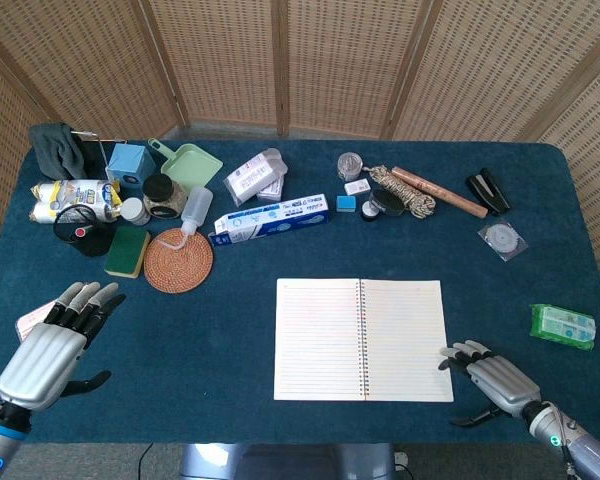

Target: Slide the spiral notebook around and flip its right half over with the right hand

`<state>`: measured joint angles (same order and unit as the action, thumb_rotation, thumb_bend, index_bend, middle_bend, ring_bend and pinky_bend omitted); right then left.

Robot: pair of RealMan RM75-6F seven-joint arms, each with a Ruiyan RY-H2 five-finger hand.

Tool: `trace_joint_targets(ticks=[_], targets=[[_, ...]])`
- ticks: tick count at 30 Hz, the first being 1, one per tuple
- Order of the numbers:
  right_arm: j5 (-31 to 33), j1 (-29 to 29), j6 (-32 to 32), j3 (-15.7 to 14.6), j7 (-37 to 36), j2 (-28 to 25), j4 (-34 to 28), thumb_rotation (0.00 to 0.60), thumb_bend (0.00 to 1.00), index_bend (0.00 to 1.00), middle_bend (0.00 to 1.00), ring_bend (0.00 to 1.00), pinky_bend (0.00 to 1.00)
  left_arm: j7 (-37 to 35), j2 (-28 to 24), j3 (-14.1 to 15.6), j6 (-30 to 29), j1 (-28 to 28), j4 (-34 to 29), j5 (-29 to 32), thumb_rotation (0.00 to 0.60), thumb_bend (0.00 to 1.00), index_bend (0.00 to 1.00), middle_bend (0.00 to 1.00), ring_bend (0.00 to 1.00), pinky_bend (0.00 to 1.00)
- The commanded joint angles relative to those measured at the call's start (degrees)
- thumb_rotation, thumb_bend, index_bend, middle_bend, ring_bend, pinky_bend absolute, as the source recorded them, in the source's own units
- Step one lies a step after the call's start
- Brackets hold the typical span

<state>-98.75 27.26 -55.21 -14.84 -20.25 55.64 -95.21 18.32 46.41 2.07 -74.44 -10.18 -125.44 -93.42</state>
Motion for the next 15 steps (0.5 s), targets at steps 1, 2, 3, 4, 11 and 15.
trace_joint_targets(ticks=[1,2,3,4,11,15], targets=[[-2.0,1.4,-0.8,1.1,0.7,-1.3,-3.7,0.368,0.11,0.21,0.15,0.00,0.03,0.0,0.1,-0.1,0.1,-0.1,0.0,0.2,0.600,0.06,0.00,0.00,0.00,0.00],[-2.1,1.7,-0.7,1.3,0.9,-1.4,-4.3,0.369,0.11,0.21,0.15,0.00,0.03,0.1,0.1,-0.1,0.1,-0.1,0.0,0.2,0.600,0.06,0.00,0.00,0.00,0.00],[-2.3,2.2,-0.5,1.6,1.1,-1.5,-5.3,0.370,0.11,0.21,0.15,0.00,0.03,0.1,0.1,0.0,0.0,-0.1,0.0,0.2,0.600,0.06,0.00,0.00,0.00,0.00],[-2.7,3.1,0.1,2.3,1.4,-1.4,-6.6,0.371,0.11,0.21,0.15,0.00,0.03,0.2,0.1,0.0,-0.1,0.1,0.0,0.2,0.600,0.06,0.00,0.00,0.00,0.00],[2.1,8.1,8.8,5.9,4.6,2.0,-8.8,0.371,0.11,0.18,0.14,0.00,0.03,-0.2,-0.5,0.4,-1.2,0.9,0.0,0.0,0.600,0.06,0.00,0.00,0.00,0.00],[5.2,9.4,12.4,7.0,6.6,4.4,-7.9,0.370,0.10,0.14,0.14,0.00,0.03,-0.5,-0.9,0.6,-1.8,1.3,0.1,-0.1,0.600,0.06,0.00,0.00,0.00,0.00]])
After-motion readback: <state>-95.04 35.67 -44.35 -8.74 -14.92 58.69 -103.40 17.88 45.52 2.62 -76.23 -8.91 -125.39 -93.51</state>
